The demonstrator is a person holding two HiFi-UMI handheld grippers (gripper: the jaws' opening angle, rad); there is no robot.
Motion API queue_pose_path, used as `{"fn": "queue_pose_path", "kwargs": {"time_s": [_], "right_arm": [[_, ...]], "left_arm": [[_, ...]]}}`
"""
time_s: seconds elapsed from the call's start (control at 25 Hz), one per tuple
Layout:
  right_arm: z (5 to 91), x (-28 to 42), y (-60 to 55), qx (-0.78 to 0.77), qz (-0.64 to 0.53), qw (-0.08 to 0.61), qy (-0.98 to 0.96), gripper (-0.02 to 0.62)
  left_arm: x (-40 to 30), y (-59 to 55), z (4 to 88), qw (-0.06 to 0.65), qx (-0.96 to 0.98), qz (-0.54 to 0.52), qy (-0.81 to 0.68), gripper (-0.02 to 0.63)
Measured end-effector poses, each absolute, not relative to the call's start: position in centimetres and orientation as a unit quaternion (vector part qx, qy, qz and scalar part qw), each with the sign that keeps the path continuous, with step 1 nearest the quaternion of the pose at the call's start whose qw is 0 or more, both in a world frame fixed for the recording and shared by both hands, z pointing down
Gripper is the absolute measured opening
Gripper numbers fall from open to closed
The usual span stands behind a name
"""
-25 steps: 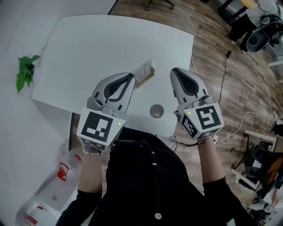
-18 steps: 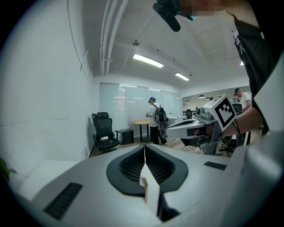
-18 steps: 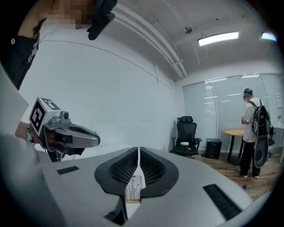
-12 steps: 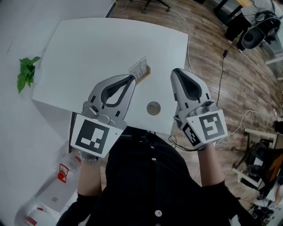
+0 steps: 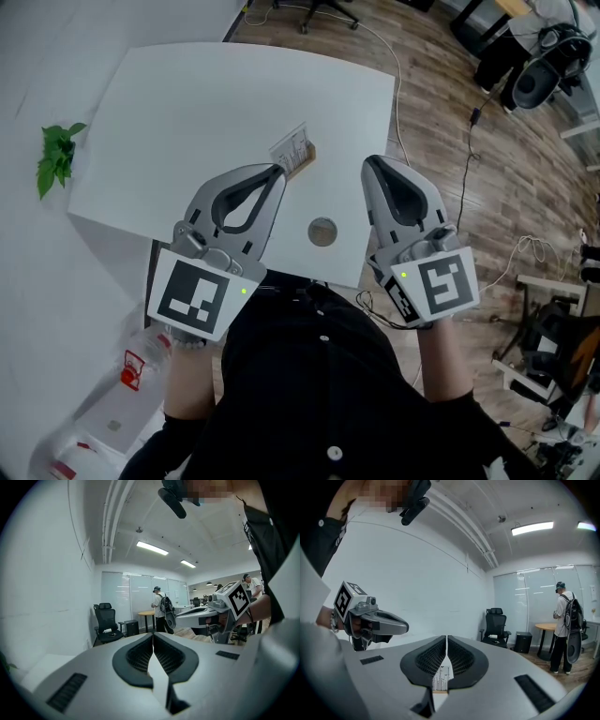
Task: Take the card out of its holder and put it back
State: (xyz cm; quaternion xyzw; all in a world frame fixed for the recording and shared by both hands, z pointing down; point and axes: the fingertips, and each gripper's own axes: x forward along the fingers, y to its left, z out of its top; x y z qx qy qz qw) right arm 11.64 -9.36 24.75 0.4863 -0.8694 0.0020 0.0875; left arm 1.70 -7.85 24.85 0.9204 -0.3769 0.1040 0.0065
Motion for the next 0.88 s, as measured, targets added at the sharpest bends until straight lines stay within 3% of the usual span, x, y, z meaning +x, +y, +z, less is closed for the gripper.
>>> {"fn": "queue_pose_path", "kwargs": {"time_s": [0.88], "right_arm": [[24.5,10.2,-8.3,0.470,-0.017,0.102,-0.876,0.046]], "left_arm": [[1.2,-7.3,24.9,0.012,0.920,0.100,-0.380,0.017]]}}
